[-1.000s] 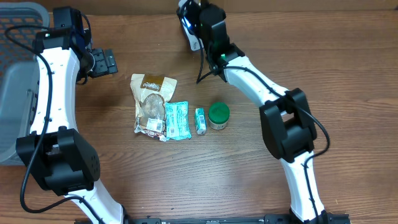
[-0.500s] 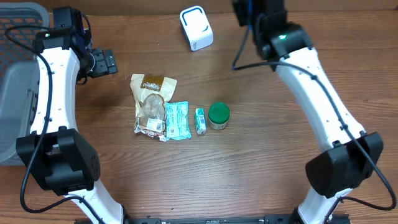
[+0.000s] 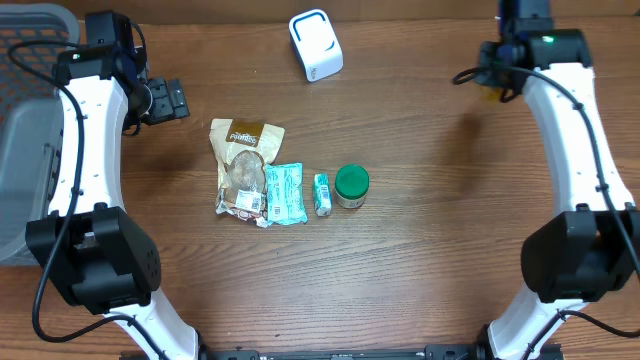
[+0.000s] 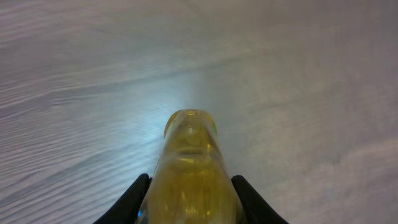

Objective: Scan the item barcode
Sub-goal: 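Carry the bottle right and set it down on the table, release, then move the right gripper left over the green-lidded tub, then lower the right gripper onto the green-lidded tub and grasp it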

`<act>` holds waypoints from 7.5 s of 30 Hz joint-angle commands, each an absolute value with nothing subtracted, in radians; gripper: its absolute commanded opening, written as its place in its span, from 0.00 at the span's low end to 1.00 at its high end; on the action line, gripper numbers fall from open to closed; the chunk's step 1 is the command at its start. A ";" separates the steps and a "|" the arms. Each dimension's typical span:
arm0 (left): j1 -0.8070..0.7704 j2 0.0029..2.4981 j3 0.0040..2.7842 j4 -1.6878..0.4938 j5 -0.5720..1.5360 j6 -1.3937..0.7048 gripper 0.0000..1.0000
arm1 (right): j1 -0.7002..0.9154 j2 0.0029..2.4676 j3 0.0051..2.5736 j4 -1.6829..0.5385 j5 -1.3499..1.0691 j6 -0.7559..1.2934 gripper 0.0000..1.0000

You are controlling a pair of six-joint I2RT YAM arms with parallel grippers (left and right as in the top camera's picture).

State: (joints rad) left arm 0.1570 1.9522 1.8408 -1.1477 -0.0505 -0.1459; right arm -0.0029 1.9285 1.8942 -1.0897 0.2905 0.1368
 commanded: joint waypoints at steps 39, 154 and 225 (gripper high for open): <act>0.150 1.942 1.851 -1.147 -0.059 -0.127 1.00 | -0.114 1.929 1.707 -1.275 0.080 0.240 0.43; 0.150 1.942 1.851 -1.148 -0.059 -0.127 1.00 | 0.601 1.942 1.476 -1.005 0.246 0.498 0.68; 0.150 1.942 1.851 -1.147 -0.059 -0.127 1.00 | 0.559 1.942 1.361 -0.864 0.120 0.572 0.99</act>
State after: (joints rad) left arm 0.1570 1.9522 1.8412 -1.1481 -0.0505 -0.1459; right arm 0.5579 1.9427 1.3666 -0.8673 0.1051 0.5713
